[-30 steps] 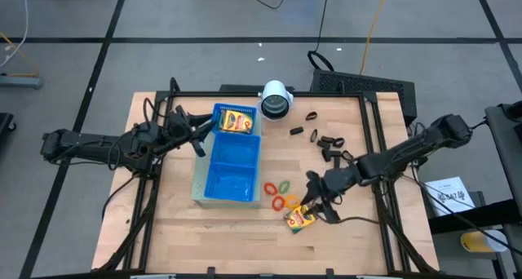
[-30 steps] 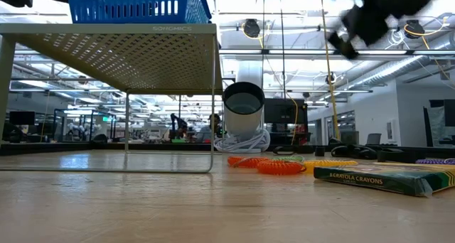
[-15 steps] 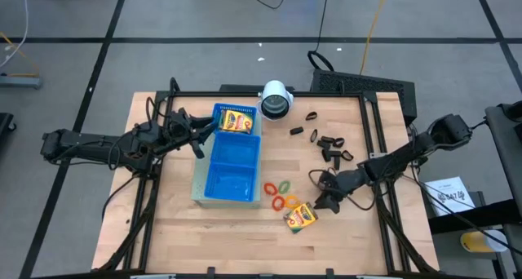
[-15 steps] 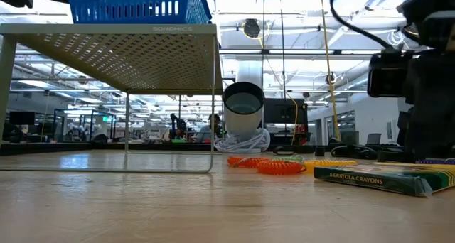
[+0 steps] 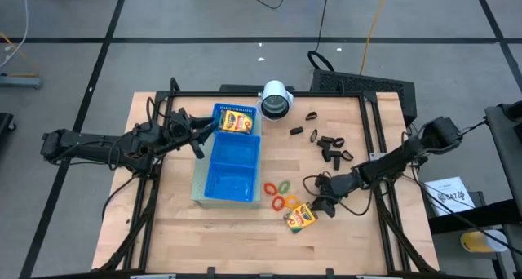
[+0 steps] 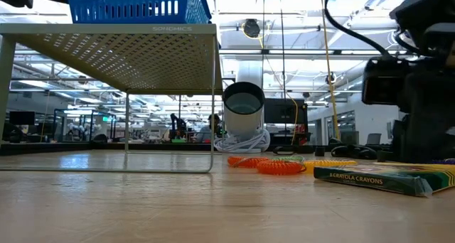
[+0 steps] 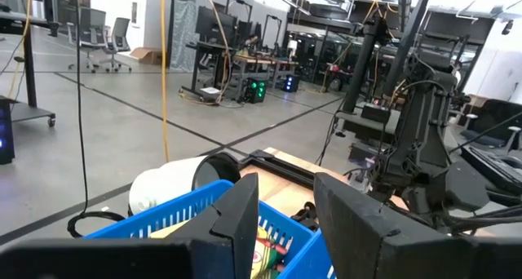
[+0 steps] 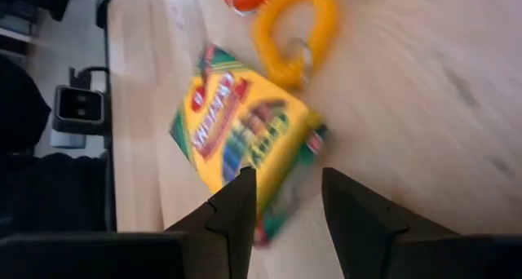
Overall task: Pick & Place Office Desk Supplies
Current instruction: Put the crayon box into the top blue bin on the shelf
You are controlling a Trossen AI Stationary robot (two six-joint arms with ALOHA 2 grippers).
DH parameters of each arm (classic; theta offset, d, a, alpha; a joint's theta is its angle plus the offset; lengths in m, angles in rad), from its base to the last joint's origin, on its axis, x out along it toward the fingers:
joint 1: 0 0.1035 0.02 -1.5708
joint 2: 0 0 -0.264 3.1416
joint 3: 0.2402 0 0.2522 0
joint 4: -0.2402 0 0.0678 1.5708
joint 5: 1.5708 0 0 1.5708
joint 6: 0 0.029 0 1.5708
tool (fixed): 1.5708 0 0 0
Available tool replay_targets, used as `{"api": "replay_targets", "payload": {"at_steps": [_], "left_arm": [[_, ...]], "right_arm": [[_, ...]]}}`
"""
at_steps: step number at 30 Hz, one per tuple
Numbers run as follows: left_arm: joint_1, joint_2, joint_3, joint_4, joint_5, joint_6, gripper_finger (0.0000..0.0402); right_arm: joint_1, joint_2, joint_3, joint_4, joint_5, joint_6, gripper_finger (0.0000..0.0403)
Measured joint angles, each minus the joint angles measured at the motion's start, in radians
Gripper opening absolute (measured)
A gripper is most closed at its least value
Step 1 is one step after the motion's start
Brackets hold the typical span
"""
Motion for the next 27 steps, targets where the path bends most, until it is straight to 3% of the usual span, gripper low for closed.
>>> {"api": "replay_targets", "payload": {"at_steps": [14,21,27], "left_arm": [[0.0,0.069,0.0,0.001,-0.002,0.006,0.0129],[0.0,0.1,0.0,0.022,-0.002,0.006,0.0129],[0.0,0.1,0.0,0.038,-0.002,0.014,0.0129]], "right_arm": [[0.0,0.11,0.028,-0.065,-0.001,-0.023,0.0129],[0.0,0.116,0.027,-0.116,0.031,-0.121,0.0126],[0.0,0.116,0.026,-0.164,0.049,-0.187,0.0062]]}}
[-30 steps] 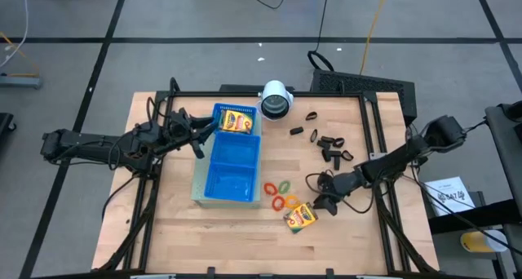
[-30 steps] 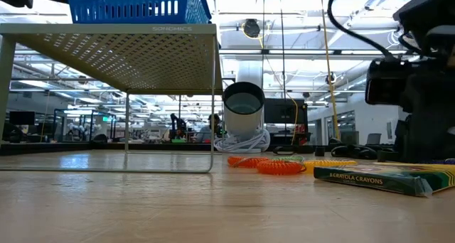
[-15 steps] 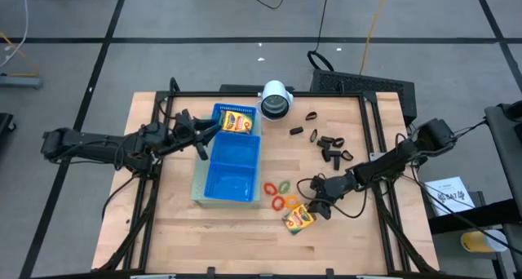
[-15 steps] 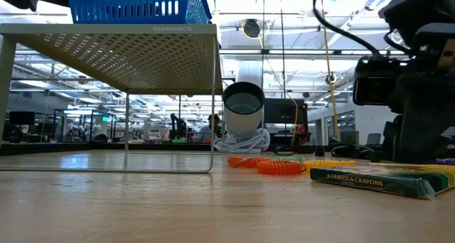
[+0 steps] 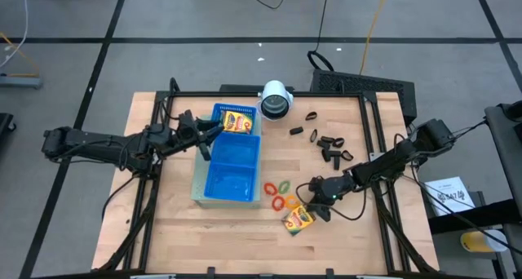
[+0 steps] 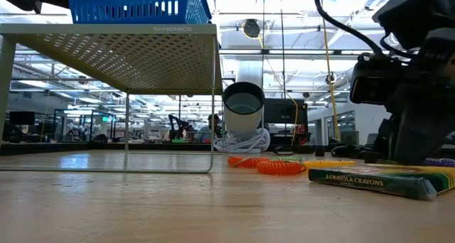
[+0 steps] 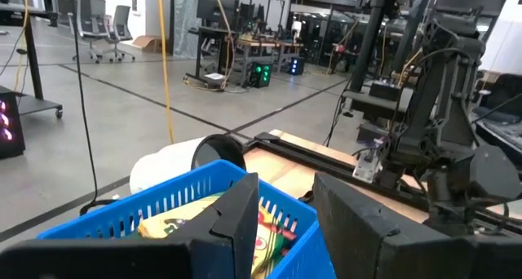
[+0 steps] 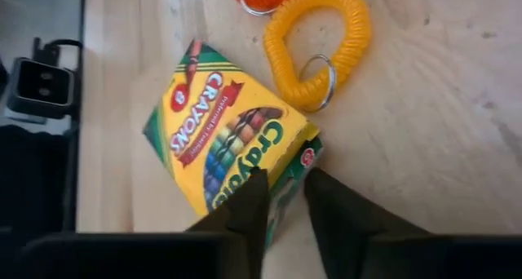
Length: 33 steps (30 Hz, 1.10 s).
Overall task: Pick & Place Office Desk Supplies
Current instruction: Put the crayon box into the top blue bin on the shelf
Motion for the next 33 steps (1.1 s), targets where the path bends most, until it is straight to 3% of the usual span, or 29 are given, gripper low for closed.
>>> {"api": "replay_targets", "payload": {"at_steps": [3,11,14,24,29,33], "left_arm": [[0.0,0.0,0.0,0.003,0.0,0.0,0.0129],[0.0,0.0,0.0,0.003,0.0,-0.008,0.0129],[0.0,0.0,0.0,0.008,0.001,-0.02,0.0129],[0.0,0.0,0.0,0.028,0.008,-0.053,0.0129],[0.0,-0.001,0.015,0.081,0.095,-0.066,0.0129],[-0.016,0.005,0.115,-0.02,0.135,-0.047,0.0134]], "right_arm": [[0.0,0.001,0.0,-0.006,0.027,-0.034,0.0013],[-0.002,-0.038,-0.001,0.088,0.144,-0.192,0.0001],[-0.012,-0.123,-0.007,0.093,0.215,-0.273,0.0001],[-0.015,-0.458,-0.003,0.106,0.306,-0.506,0.0],[-0.016,-0.568,-0.003,0.12,0.325,-0.614,0.0],[-0.015,-0.615,-0.003,0.189,0.324,-0.705,0.0]]}}
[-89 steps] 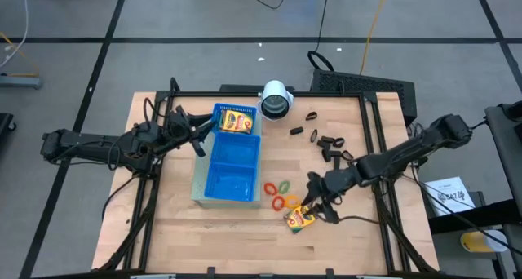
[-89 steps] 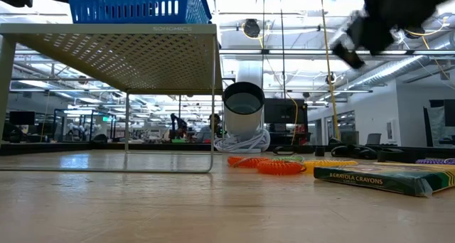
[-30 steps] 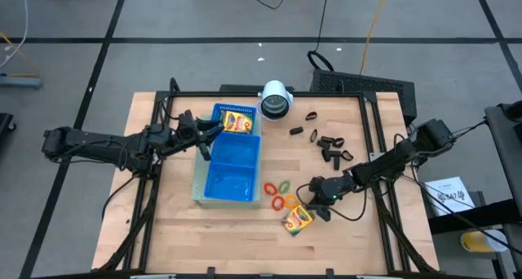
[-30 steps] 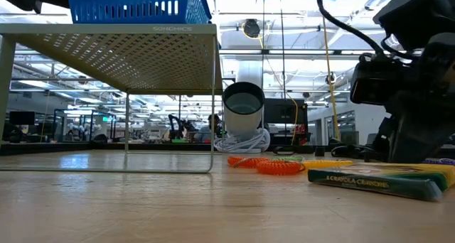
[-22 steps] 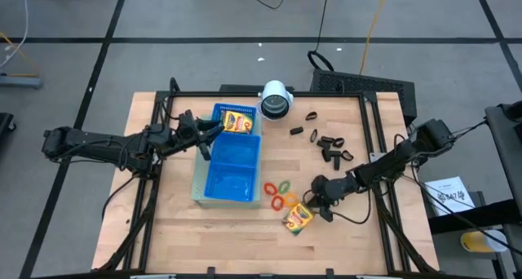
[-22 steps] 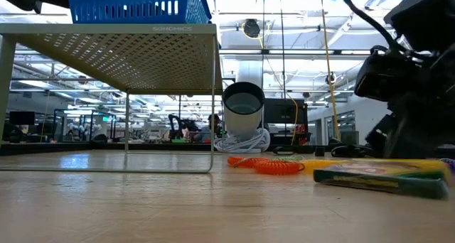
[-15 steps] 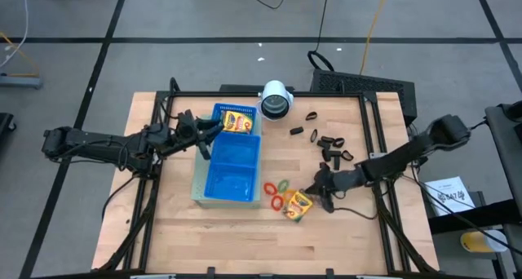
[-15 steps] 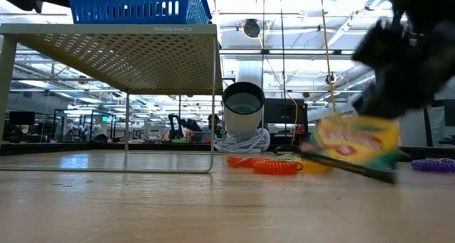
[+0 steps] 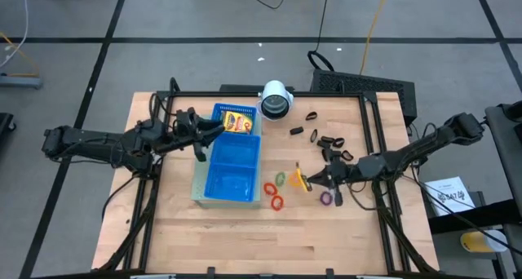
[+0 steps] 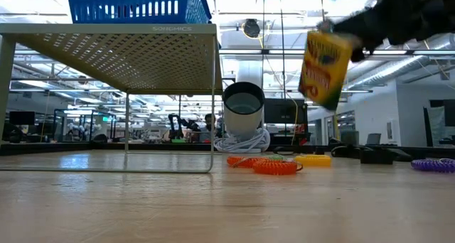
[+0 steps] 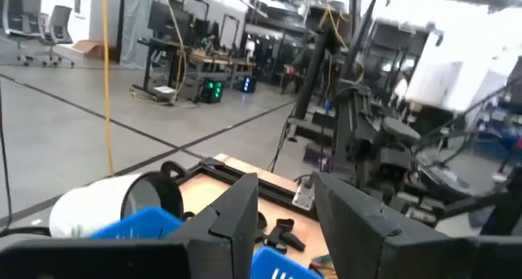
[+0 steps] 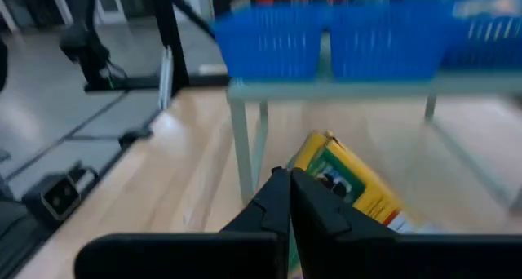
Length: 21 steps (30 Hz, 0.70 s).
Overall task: Pick & Place Office Desk Supplies
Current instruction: Put the crayon box into the top blue bin on the shelf
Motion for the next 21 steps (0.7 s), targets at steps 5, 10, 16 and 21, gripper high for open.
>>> {"api": "replay_targets", "payload": {"at_steps": [5,10,16,21], "left_arm": [[-0.042,0.108,0.18,-0.172,-0.034,0.093,0.0194],[-0.071,0.251,0.312,-0.174,-0.024,0.235,0.0266],[-0.063,0.446,0.434,-0.148,0.202,0.244,0.0308],[-0.062,0.618,0.552,-0.156,0.42,0.237,0.0309]], "right_arm": [[0.0,-0.021,0.0,0.109,-0.002,-0.127,0.0],[0.0,-0.022,0.001,0.264,-0.005,-0.261,0.0],[0.0,-0.022,0.001,0.363,-0.05,-0.309,0.0],[0.001,-0.019,0.041,0.352,-0.088,-0.309,0.0]]}}
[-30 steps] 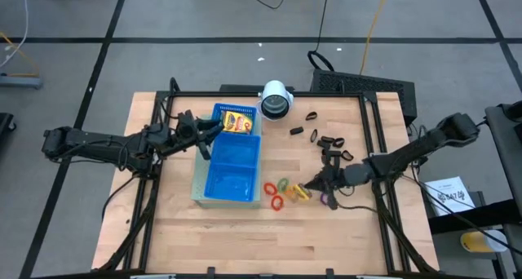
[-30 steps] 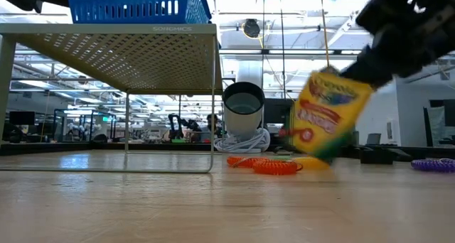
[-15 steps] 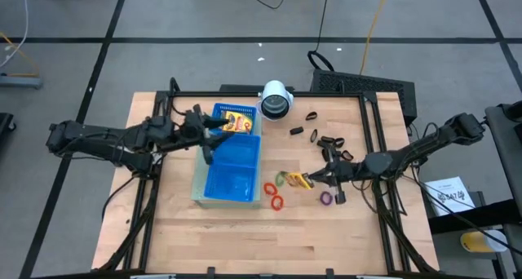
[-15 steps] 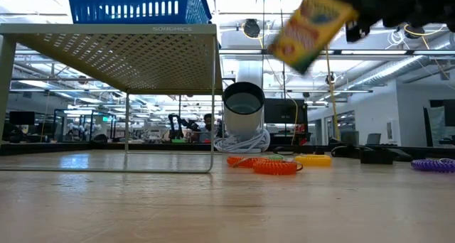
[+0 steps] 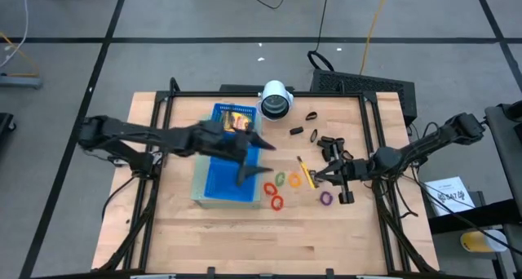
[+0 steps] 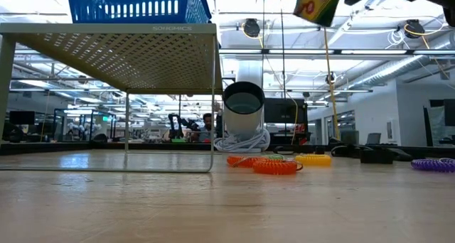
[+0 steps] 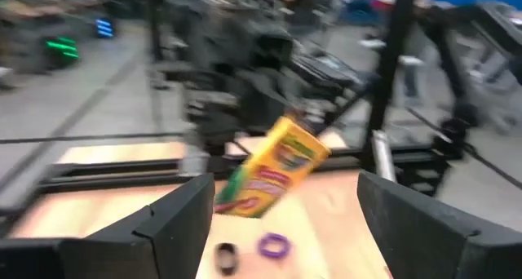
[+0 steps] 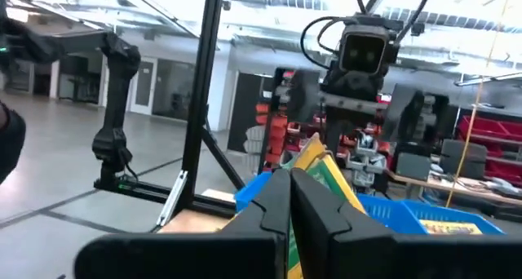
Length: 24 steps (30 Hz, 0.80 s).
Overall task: Pick & Place Office Desk Supplies
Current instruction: Put the crayon box into the top blue bin on the shelf
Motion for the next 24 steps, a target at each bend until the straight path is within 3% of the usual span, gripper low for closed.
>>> {"api": "replay_targets", "payload": {"at_steps": [10,24], "left_arm": [[0.002,0.228,0.163,-0.01,0.051,0.044,0.0298],[0.002,0.258,0.176,-0.023,0.235,0.063,0.0268]], "right_arm": [[0.0,0.08,0.189,-0.204,-0.08,-0.012,0.0],[0.0,0.114,0.263,-0.245,-0.081,-0.083,0.0]]}}
